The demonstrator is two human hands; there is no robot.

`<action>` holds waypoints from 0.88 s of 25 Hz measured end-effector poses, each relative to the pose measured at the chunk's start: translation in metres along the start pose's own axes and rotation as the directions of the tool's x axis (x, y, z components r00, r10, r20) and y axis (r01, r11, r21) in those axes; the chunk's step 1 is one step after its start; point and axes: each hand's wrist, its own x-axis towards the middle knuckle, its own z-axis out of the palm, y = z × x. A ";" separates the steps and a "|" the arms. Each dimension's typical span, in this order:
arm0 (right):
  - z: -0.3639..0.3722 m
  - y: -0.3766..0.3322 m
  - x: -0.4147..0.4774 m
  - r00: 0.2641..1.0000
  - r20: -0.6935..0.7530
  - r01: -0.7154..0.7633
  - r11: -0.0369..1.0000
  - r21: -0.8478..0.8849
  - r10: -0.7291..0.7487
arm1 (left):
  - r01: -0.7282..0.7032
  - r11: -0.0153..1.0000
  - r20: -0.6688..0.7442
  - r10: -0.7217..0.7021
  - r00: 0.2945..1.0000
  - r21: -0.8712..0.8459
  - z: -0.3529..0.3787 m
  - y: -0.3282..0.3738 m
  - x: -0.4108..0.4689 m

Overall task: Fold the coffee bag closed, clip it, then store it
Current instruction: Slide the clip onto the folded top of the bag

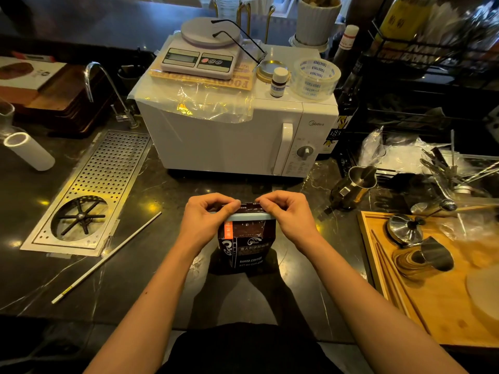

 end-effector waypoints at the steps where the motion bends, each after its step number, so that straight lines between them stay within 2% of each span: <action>1: 0.001 0.001 0.000 1.000 0.003 -0.021 0.999 0.028 0.021 | 0.015 1.000 0.010 -0.015 1.000 -0.014 -0.004 -0.002 0.000; 6: -0.001 0.008 -0.005 0.996 -0.063 -0.057 0.989 0.134 0.066 | 0.004 1.000 0.005 -0.004 1.000 0.019 -0.009 -0.004 -0.004; 10: 0.000 0.012 -0.007 0.997 -0.033 -0.062 0.977 0.205 0.071 | 0.085 0.992 -0.039 -0.088 0.995 -0.089 -0.005 -0.005 -0.007; 14: 0.002 0.031 -0.023 0.990 0.073 -0.137 0.959 0.249 0.122 | 0.146 0.977 0.042 -0.141 0.989 -0.157 -0.008 -0.017 -0.018; 18: 0.008 0.050 -0.032 0.975 0.128 -0.206 0.954 0.219 0.181 | 0.235 0.966 0.094 -0.226 0.970 -0.104 0.000 -0.036 -0.030; 22: 0.020 0.066 -0.038 0.977 0.096 -0.206 0.960 0.190 0.191 | 0.193 0.981 0.002 -0.193 0.981 -0.010 0.011 -0.049 -0.040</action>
